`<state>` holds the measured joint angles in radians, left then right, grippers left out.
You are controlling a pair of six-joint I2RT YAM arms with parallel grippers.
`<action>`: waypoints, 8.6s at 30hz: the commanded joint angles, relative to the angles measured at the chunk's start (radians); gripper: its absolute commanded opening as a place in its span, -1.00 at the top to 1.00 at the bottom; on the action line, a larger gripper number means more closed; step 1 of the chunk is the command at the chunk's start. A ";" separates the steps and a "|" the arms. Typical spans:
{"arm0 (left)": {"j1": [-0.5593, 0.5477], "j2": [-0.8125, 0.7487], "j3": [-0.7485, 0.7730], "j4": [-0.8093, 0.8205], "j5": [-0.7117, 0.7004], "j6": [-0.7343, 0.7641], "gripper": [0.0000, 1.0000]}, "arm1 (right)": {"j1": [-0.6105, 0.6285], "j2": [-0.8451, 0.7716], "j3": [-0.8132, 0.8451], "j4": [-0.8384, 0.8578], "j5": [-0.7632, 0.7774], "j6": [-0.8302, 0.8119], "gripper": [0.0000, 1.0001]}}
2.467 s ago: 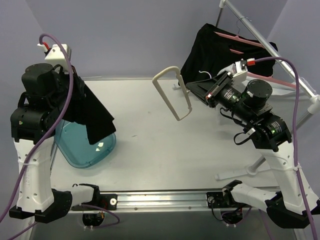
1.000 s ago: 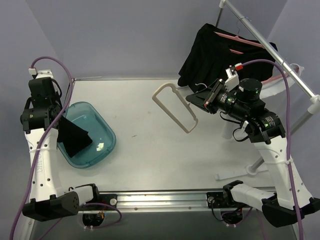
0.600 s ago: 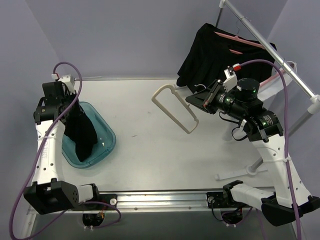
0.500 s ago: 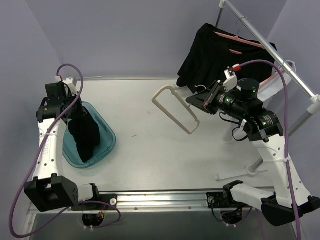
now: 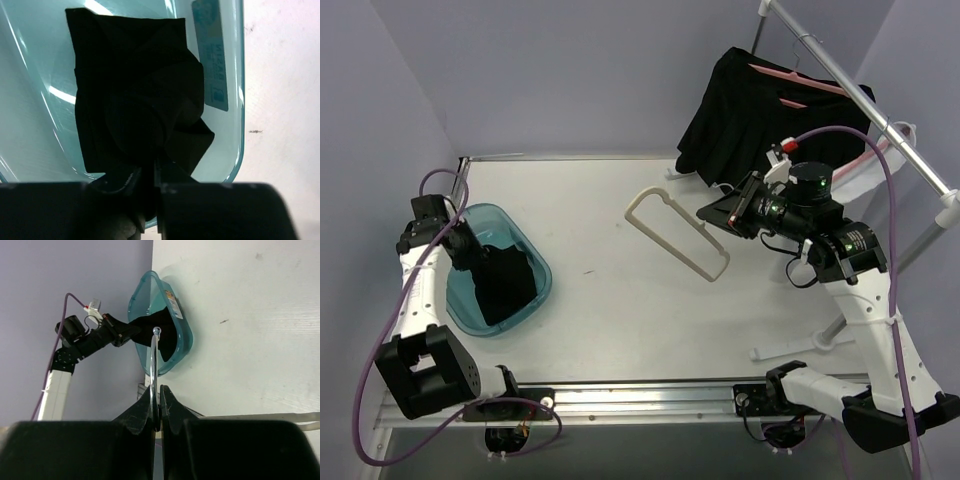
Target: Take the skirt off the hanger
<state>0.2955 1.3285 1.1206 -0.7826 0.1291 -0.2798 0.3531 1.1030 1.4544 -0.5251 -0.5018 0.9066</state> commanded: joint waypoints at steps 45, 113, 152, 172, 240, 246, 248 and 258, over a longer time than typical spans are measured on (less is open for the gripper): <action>-0.826 -0.252 0.375 0.246 0.801 -0.088 -0.45 | -0.002 0.049 0.004 -0.276 -0.014 -0.394 1.00; -0.943 -0.175 0.476 -0.064 0.822 -0.016 0.95 | 0.037 -0.060 -0.034 -0.168 -0.207 -0.400 1.00; -0.854 -0.160 0.386 0.133 1.034 -0.160 0.95 | 0.037 -0.170 0.190 -0.306 -0.170 -0.479 -1.00; -0.976 -0.086 0.571 0.105 0.666 0.002 0.95 | 0.060 -0.438 0.072 -0.631 0.242 -0.225 1.00; -1.549 0.874 1.662 0.301 0.033 0.309 0.95 | 0.060 -0.535 0.126 -0.653 0.321 0.032 1.00; -1.538 0.922 1.690 0.384 0.130 0.197 0.95 | 0.050 -0.535 0.144 -0.651 0.310 0.031 1.00; -1.520 0.939 1.717 0.423 0.171 0.124 0.95 | 0.047 -0.532 0.156 -0.651 0.309 0.026 1.00; -1.438 0.997 1.739 0.651 0.313 -0.165 0.95 | 0.012 -0.548 0.166 -0.647 0.272 0.012 1.00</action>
<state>-1.1629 2.3325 2.7976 -0.3019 0.3805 -0.3363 0.3779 0.5648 1.6066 -1.1782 -0.2108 0.9352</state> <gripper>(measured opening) 0.099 0.001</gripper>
